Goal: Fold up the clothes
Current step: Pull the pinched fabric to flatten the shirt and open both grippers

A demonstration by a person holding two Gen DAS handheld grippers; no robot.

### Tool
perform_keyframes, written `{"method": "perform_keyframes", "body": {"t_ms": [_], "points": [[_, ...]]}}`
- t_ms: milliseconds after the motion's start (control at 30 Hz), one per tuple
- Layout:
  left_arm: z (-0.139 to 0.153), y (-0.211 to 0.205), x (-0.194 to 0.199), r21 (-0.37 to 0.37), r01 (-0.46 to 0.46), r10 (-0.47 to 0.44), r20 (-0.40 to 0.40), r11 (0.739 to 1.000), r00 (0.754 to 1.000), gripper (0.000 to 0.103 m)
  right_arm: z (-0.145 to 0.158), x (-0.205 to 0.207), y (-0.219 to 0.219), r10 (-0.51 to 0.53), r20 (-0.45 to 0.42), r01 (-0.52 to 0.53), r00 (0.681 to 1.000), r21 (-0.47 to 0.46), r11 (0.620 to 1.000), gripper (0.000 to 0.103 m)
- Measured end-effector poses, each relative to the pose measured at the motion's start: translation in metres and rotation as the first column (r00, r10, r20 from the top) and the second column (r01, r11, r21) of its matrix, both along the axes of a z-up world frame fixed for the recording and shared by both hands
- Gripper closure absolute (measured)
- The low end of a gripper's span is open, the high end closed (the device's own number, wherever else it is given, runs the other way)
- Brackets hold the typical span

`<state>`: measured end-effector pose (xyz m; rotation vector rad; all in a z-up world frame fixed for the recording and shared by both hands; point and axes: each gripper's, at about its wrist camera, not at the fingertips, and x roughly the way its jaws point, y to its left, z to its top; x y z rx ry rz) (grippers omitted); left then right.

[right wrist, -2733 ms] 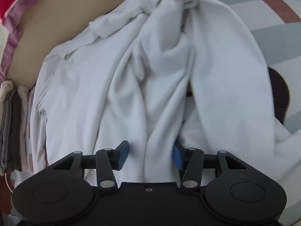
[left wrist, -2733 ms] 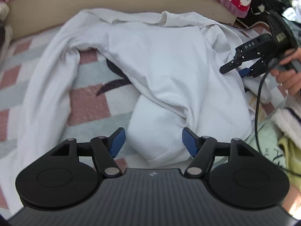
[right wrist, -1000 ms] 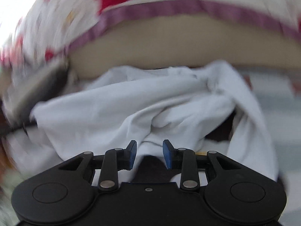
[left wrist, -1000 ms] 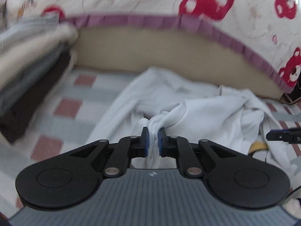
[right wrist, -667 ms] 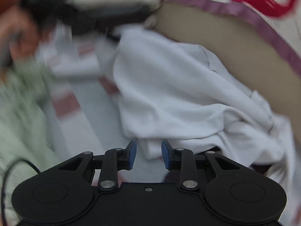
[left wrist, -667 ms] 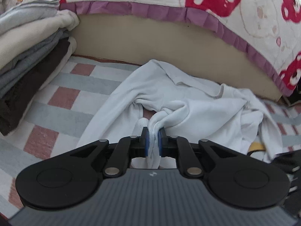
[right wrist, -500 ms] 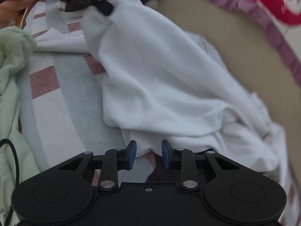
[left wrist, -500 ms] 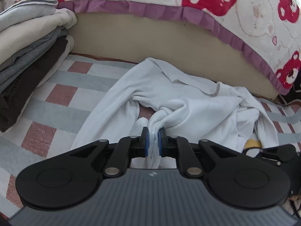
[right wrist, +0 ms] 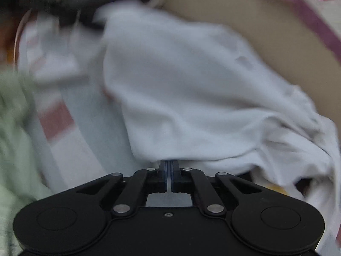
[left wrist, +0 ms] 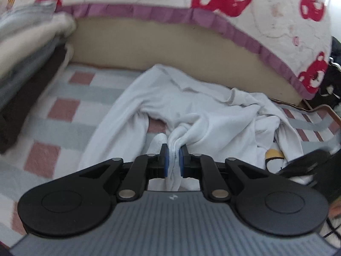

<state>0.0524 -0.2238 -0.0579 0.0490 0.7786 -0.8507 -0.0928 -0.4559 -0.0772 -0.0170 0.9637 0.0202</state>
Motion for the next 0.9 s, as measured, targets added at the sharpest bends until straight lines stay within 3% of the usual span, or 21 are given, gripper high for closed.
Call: {"method": "perform_keyframes", "body": {"t_ms": [100,200,267,333,400,467,533,600,700,800,900], "points": [[0.010,0.014,-0.001,-0.052,0.023,-0.025,-0.028,0.998,0.999,0.093,0.062,-0.051,-0.028,-0.172,0.092,0.157,0.981,0.146,0.977,0.099],[0.002,0.024,0.007,-0.061,0.009,-0.017,-0.131,0.998,0.991,0.092,0.091,-0.101,-0.055,-0.326,0.104,0.303,0.940,0.186,0.935,0.099],[-0.015,0.025,0.014,-0.021,-0.014,0.009,-0.226,1.000,0.974,0.092,0.086,-0.117,-0.061,-0.380,0.050,0.376,0.924,0.076,0.924,0.099],[-0.034,0.023,0.016,0.080,-0.047,0.068,-0.277,0.996,0.958,0.093,0.069,-0.120,-0.062,-0.406,-0.041,0.403,0.913,-0.076,0.912,0.099],[-0.049,0.021,0.014,0.195,-0.065,0.120,-0.285,0.979,0.951,0.096,0.062,-0.120,-0.065,-0.385,-0.101,0.381,0.917,-0.056,0.923,0.099],[-0.053,0.025,0.009,0.231,-0.055,0.114,-0.247,0.971,0.962,0.096,0.060,-0.120,-0.063,-0.354,-0.126,0.358,0.927,0.008,0.934,0.099],[-0.051,0.034,0.005,0.205,-0.061,0.116,-0.265,0.977,0.957,0.096,0.057,-0.116,-0.055,-0.334,-0.134,0.331,0.933,-0.044,0.943,0.099],[-0.043,0.042,-0.002,0.155,-0.041,0.081,-0.260,0.987,0.962,0.095,0.053,-0.111,-0.040,-0.311,-0.168,0.282,0.935,-0.177,0.943,0.096],[-0.030,0.038,-0.023,0.170,0.036,-0.008,-0.162,0.985,0.987,0.091,0.052,-0.104,-0.026,-0.260,-0.194,0.201,0.946,-0.278,0.939,0.092],[-0.027,0.020,-0.048,0.196,0.154,-0.138,-0.092,0.969,0.986,0.085,0.053,-0.100,-0.011,-0.139,-0.164,0.097,0.977,-0.243,0.965,0.070],[-0.033,0.002,-0.066,0.149,0.259,-0.244,-0.113,0.954,0.963,0.077,0.038,-0.085,0.000,-0.015,-0.196,-0.025,0.980,-0.199,0.980,0.070]]}}
